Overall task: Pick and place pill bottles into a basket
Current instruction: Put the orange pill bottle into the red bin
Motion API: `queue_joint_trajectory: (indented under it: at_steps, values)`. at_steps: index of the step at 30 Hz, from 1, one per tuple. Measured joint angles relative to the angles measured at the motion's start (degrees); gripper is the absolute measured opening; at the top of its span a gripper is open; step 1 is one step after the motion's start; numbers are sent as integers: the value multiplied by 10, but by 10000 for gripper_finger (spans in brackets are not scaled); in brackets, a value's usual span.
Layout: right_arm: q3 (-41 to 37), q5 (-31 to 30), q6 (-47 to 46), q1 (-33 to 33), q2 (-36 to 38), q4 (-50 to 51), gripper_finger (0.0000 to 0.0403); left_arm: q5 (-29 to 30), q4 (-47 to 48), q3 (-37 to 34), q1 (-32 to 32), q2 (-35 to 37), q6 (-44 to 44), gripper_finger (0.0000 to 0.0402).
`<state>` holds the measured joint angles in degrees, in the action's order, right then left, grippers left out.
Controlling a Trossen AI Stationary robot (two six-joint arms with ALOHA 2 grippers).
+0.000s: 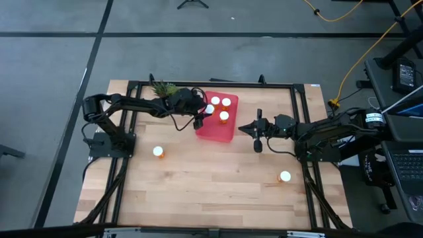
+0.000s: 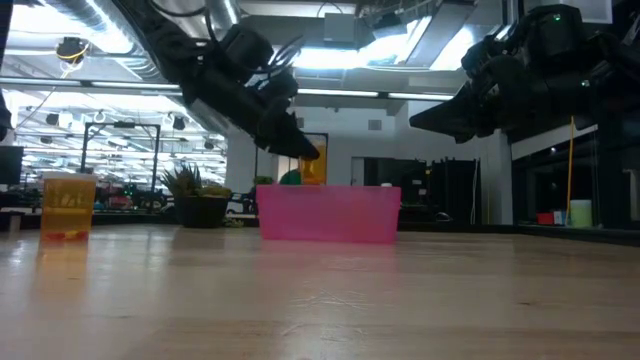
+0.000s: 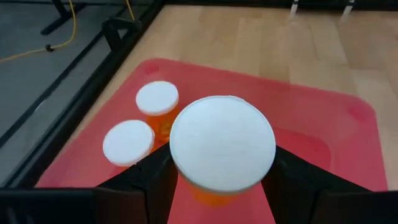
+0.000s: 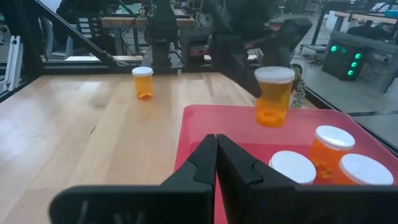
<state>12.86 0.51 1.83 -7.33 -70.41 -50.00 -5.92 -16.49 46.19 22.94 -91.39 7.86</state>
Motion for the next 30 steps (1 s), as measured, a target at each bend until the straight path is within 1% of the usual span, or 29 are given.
queue_joint_trajectory:
  at_steps: [9, 17, 27, 30]
  values:
    - [0, 0, 0, 0, 0, 0, 16, 5, -42, 0, 0, -65, 0, 203]
    - [0, 0, 0, 0, 0, 0, 16, 9, -82, -1, 0, -103, 0, 203]
    - [0, 0, 0, 0, 0, 0, 16, 25, -93, -1, 1, -109, 8, 203]
    - [0, 0, 0, 0, 0, 0, 16, 25, -90, -1, 1, -109, -2, 203]
